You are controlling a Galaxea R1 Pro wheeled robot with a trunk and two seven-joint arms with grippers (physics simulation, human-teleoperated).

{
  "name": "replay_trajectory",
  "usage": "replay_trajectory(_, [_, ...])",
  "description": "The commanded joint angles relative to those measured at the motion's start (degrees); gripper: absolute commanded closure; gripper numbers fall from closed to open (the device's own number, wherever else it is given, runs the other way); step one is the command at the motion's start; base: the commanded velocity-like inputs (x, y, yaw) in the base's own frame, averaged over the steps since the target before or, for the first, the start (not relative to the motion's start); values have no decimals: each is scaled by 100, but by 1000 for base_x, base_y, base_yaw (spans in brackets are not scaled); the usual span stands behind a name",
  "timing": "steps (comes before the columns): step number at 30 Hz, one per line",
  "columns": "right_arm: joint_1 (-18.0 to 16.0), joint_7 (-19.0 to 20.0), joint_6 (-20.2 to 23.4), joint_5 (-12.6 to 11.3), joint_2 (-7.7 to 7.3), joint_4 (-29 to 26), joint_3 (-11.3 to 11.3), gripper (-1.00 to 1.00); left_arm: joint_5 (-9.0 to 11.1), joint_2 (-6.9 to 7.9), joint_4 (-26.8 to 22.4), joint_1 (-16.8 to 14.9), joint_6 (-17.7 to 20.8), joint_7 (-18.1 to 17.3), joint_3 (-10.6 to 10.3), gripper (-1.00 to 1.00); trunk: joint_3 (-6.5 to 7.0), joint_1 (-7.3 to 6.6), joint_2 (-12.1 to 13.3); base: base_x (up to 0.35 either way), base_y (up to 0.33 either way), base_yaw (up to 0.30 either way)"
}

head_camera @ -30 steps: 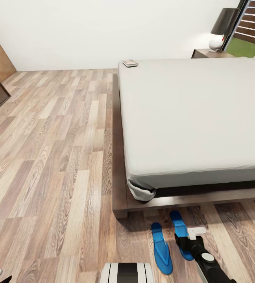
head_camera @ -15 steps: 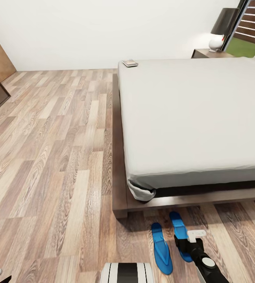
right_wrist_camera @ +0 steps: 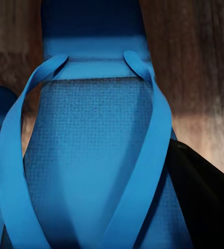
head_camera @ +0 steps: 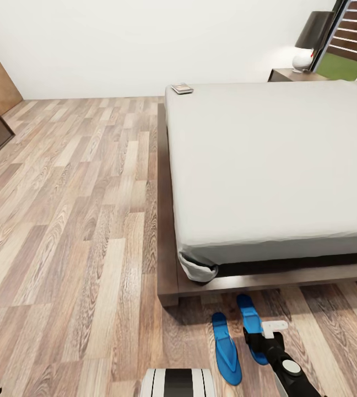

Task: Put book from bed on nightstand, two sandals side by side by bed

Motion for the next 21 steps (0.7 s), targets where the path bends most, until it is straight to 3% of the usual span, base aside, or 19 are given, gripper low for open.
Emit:
replay_trajectory(1, [-2,20,-26,57,4,4,-20,100,36,6,6,-2,-24,-14,-52,-100,-3,-1,-1,0,0,0])
replay_trajectory(8, [-2,51,-100,78,4,39,-15,100,38,28,16,-1,-7,-11,-52,-100,-3,-1,-1,0,0,0])
replay_trajectory(21, [-3,74,-64,81,8,76,21,100,53,40,18,-1,197,24,-48,-100,-291,33,-19,0,0,0])
